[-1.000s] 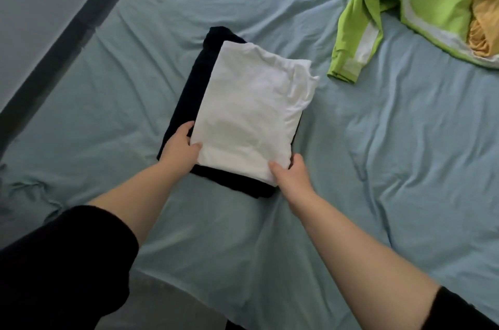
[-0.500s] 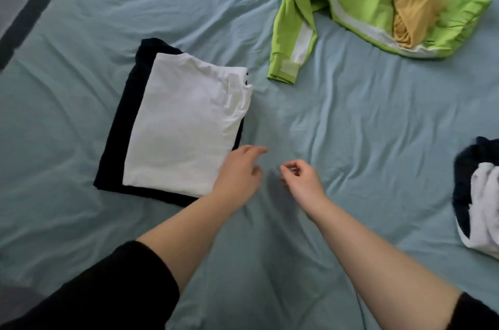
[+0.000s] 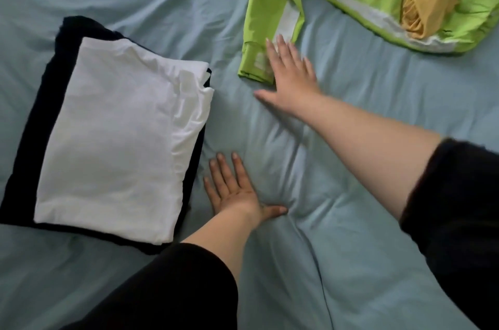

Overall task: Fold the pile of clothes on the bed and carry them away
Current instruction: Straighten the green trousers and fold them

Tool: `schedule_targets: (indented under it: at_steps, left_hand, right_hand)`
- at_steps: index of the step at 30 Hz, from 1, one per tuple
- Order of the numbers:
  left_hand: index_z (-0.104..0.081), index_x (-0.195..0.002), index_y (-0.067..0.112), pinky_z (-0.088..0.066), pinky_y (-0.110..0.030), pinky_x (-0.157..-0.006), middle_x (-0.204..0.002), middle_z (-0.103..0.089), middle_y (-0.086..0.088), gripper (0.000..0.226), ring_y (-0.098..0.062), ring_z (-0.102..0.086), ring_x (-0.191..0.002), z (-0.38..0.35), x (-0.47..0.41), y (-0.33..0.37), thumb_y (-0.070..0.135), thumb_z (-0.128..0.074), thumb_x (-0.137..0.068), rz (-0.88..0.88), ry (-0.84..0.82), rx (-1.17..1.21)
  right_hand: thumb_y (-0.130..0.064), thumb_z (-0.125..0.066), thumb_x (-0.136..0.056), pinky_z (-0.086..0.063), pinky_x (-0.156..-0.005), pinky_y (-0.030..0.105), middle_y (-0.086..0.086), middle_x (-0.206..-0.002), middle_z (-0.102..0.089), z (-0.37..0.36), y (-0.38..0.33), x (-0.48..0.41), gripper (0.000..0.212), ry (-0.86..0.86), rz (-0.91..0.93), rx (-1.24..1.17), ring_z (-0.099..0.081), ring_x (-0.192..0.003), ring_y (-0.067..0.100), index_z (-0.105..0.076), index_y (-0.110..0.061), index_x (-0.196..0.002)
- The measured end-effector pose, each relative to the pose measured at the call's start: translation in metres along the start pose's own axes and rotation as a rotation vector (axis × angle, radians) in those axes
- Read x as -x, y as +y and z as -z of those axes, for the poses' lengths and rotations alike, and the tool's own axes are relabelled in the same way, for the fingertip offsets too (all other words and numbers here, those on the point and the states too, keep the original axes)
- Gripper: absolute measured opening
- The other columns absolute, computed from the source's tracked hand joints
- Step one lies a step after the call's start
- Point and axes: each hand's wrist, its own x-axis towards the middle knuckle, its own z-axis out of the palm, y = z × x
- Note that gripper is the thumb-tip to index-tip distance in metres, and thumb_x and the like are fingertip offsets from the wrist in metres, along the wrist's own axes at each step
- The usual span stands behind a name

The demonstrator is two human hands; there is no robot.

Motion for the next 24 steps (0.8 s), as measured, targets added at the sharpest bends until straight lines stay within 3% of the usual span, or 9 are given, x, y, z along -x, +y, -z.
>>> schedule_targets:
  at_steps: [2,4,5,11,13,15,18,21,24]
  left_hand:
    - [0.066,-0.106,0.017,0.048,-0.045,-0.081,-0.113,0.071,-0.013,0.159,-0.026,0.069,-0.1,0.001,0.0,0.0,0.092,-0.058,-0.04,0.002,-0.012,-0.012]
    - [0.067,-0.104,0.018,0.048,-0.045,-0.081,-0.11,0.072,-0.012,0.159,-0.026,0.069,-0.1,0.002,0.0,-0.001,0.091,-0.059,-0.041,0.015,-0.033,-0.028]
    - [0.067,-0.103,0.018,0.047,-0.046,-0.082,-0.11,0.072,-0.012,0.159,-0.027,0.068,-0.1,0.002,0.0,0.0,0.091,-0.059,-0.042,0.022,-0.041,-0.032]
    - [0.067,-0.104,0.016,0.04,-0.048,-0.089,-0.108,0.072,-0.012,0.159,-0.027,0.069,-0.098,0.001,-0.001,0.001,0.096,-0.053,-0.038,0.037,-0.012,-0.052]
    - [0.066,-0.106,0.017,0.039,-0.048,-0.089,-0.11,0.072,-0.012,0.159,-0.027,0.069,-0.099,-0.002,-0.002,0.0,0.097,-0.051,-0.035,0.025,0.019,-0.05]
    - [0.065,-0.108,0.018,0.041,-0.047,-0.087,-0.111,0.072,-0.011,0.16,-0.026,0.068,-0.101,-0.004,-0.005,-0.002,0.099,-0.048,-0.03,0.017,0.06,-0.051]
    - [0.064,-0.111,0.018,0.043,-0.046,-0.086,-0.12,0.068,-0.011,0.161,-0.027,0.063,-0.112,-0.005,-0.005,-0.003,0.099,-0.046,-0.026,0.002,0.114,-0.057]
    - [0.045,-0.135,0.015,0.026,-0.05,-0.107,-0.147,0.044,-0.016,0.149,-0.033,0.038,-0.138,-0.007,0.003,-0.004,0.086,-0.057,-0.054,-0.012,0.177,-0.087]
    - [0.01,-0.153,0.012,0.005,-0.053,-0.116,-0.16,0.015,-0.018,0.106,-0.033,0.013,-0.147,0.006,0.013,-0.002,0.07,-0.045,-0.084,-0.05,0.225,-0.019]
  right_hand:
    - [-0.031,-0.05,-0.093,-0.003,-0.119,0.043,0.003,-0.158,-0.024,-0.001,-0.007,-0.025,0.063,0.026,0.042,-0.021,-0.015,-0.147,0.019,-0.024,-0.025,-0.15]
    - [-0.01,-0.043,-0.09,-0.015,-0.115,0.036,0.011,-0.132,-0.057,-0.004,-0.012,-0.028,0.042,0.175,0.02,-0.108,-0.045,-0.129,0.027,-0.051,-0.015,-0.131]
    - [-0.006,-0.043,-0.087,-0.022,-0.107,0.035,0.016,-0.117,-0.064,-0.006,-0.012,-0.021,0.036,0.246,0.02,-0.125,-0.052,-0.116,0.033,-0.056,-0.01,-0.121]
    - [0.001,-0.06,-0.074,-0.045,-0.069,0.042,0.026,-0.077,-0.065,-0.044,0.007,0.093,0.023,0.314,0.126,-0.192,-0.062,-0.071,0.041,-0.064,0.006,-0.096]
    - [-0.005,-0.06,-0.073,-0.037,-0.067,0.041,0.021,-0.069,-0.062,-0.061,0.011,0.138,0.016,0.353,0.062,-0.186,-0.061,-0.061,0.037,-0.064,0.005,-0.085]
    - [-0.015,-0.048,-0.074,-0.029,-0.066,0.038,0.017,-0.065,-0.06,-0.072,0.011,0.17,0.022,0.375,0.001,-0.173,-0.059,-0.058,0.033,-0.062,0.001,-0.08]
    - [-0.018,-0.046,-0.072,-0.036,-0.065,0.039,0.013,-0.062,-0.059,-0.08,0.003,0.211,0.02,0.357,-0.062,-0.169,-0.057,-0.058,0.032,-0.059,-0.004,-0.075]
    - [-0.015,-0.061,-0.065,-0.049,-0.059,0.036,0.011,-0.061,-0.06,-0.083,-0.008,0.252,0.013,0.279,-0.146,-0.179,-0.059,-0.057,0.031,-0.061,-0.006,-0.074]
    - [-0.008,-0.074,-0.058,-0.048,-0.057,0.034,0.011,-0.059,-0.06,-0.086,-0.023,0.29,0.019,0.192,-0.207,-0.231,-0.059,-0.056,0.032,-0.06,-0.008,-0.07]
